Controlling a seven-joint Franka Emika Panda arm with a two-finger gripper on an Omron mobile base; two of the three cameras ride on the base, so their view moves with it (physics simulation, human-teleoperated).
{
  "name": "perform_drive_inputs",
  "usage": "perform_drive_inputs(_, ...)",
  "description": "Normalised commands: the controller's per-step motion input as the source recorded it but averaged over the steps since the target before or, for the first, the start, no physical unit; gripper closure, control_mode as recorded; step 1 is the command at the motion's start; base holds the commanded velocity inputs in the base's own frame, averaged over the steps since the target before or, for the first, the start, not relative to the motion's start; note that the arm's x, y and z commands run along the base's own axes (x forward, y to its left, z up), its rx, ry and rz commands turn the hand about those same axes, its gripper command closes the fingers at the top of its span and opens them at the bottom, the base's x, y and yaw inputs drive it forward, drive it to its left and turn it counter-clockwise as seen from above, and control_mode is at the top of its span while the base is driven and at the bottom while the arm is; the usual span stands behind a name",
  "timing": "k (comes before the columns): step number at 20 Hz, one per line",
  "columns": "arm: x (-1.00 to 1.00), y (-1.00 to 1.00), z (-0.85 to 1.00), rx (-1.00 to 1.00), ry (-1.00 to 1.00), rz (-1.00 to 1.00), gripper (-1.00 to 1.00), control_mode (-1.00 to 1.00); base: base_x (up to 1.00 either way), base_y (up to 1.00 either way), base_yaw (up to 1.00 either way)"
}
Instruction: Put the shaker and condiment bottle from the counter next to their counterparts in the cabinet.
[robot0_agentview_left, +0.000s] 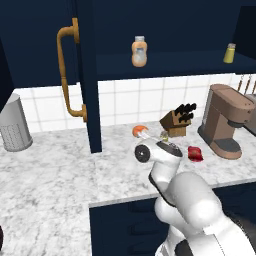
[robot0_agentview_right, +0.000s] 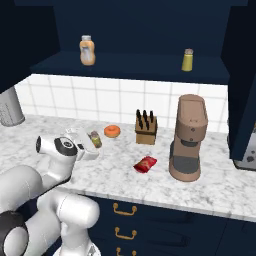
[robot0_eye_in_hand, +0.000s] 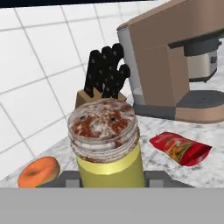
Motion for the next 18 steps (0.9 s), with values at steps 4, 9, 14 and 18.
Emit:
perform_drive_inputs(4,-0.58,-0.27,1.0,0.03,-0.04,0.12,1.0,-1.0,0.0,0.0,0.0)
perform_drive_inputs(9,-0.63,-0.5,0.96,0.03,0.0,0.09,1.0,-1.0,0.0,0.0,0.0)
perform_drive_inputs(14,-0.21,-0.65,0.95,0.03,0.04,0.19,1.0,-1.0,0.0,0.0,0.0)
perform_drive_inputs(18,0.14,-0.79,0.94,0.1,0.01,0.28,1.0,-1.0,0.0,0.0,0.0)
